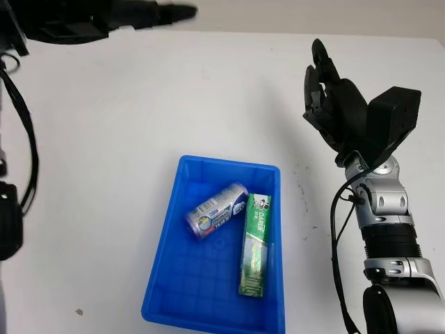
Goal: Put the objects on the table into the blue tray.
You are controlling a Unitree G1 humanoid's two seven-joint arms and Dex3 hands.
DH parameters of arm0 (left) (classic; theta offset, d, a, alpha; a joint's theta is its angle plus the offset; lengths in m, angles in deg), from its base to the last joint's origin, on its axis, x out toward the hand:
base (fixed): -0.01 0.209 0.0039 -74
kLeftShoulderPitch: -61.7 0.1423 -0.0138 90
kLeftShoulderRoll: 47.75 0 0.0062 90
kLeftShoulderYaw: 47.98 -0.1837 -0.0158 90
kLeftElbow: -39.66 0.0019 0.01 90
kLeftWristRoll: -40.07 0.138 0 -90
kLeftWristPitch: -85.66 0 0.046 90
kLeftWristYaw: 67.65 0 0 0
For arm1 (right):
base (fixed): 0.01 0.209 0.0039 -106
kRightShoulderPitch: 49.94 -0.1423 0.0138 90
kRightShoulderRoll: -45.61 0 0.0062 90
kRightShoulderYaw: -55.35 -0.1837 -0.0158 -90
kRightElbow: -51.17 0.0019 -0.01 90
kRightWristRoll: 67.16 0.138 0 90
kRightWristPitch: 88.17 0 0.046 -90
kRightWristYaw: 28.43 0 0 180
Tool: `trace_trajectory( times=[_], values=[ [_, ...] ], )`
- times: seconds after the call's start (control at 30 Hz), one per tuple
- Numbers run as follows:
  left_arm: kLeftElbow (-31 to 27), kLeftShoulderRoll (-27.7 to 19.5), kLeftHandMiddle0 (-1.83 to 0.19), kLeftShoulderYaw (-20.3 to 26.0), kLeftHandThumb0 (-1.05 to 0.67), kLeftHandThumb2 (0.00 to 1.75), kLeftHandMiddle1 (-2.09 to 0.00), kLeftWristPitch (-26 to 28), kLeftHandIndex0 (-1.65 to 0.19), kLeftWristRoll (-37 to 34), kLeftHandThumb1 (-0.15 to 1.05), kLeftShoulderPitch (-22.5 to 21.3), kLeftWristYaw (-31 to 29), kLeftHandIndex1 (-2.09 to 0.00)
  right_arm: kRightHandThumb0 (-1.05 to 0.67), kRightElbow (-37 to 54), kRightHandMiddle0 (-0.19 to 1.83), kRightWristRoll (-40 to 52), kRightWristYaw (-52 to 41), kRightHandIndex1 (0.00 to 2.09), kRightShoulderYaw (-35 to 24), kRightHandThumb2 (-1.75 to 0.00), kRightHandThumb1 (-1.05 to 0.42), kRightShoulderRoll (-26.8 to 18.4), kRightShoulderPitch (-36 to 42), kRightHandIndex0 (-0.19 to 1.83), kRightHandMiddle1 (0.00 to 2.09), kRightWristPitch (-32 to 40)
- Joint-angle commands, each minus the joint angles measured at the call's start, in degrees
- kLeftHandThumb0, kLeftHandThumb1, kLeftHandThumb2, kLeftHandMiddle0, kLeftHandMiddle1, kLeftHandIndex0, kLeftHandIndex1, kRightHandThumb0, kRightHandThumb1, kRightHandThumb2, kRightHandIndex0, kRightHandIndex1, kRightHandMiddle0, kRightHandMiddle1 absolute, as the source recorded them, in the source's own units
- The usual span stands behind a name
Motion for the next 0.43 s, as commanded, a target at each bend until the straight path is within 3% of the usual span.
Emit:
trace_trajectory(
  times=[0.0, 0.07, 0.2, 0.4],
  values=[
    [-5.55, 7.55, 0.08, 5.11, -0.76, 0.5, -0.02, -7.85, 0.07, 2.92, 1.05, 12.11, 14.81, -0.01, -0.62, 0.12, -0.19, 1.15, 0.77, 0.0, -1.62, -0.79, -1.05, 0.73, -0.4, -0.19, 0.0, -1.77],
    [-5.96, 8.05, 0.17, 3.91, -0.78, 0.54, 0.0, -10.18, 0.17, 5.5, 1.05, 15.54, 17.72, 0.0, -0.6, 0.36, -0.19, 1.21, 1.23, 0.0, -1.72, -0.8, -1.05, 0.89, -0.23, -0.19, 0.0, -1.83],
    [-8.84, 8.38, 0.19, 2.81, -0.77, 0.6, 0.0, -8.31, 0.19, 9.63, 1.05, 20.24, 22.3, 0.0, -0.62, 0.0, -0.19, 1.48, 1.56, 0.0, -1.99, -0.83, -1.05, 0.84, -0.39, -0.19, 0.0, -0.91],
    [-8.95, 8.48, 0.19, 2.85, -0.78, 0.6, 0.0, -7.96, 0.19, 11.52, 1.05, 22.35, 23.25, 0.0, -0.65, -0.75, -0.19, 2.18, 1.66, 0.0, -2.5, -0.85, -1.05, 1.21, -0.6, -0.19, 0.0, -0.14]
  ],
)
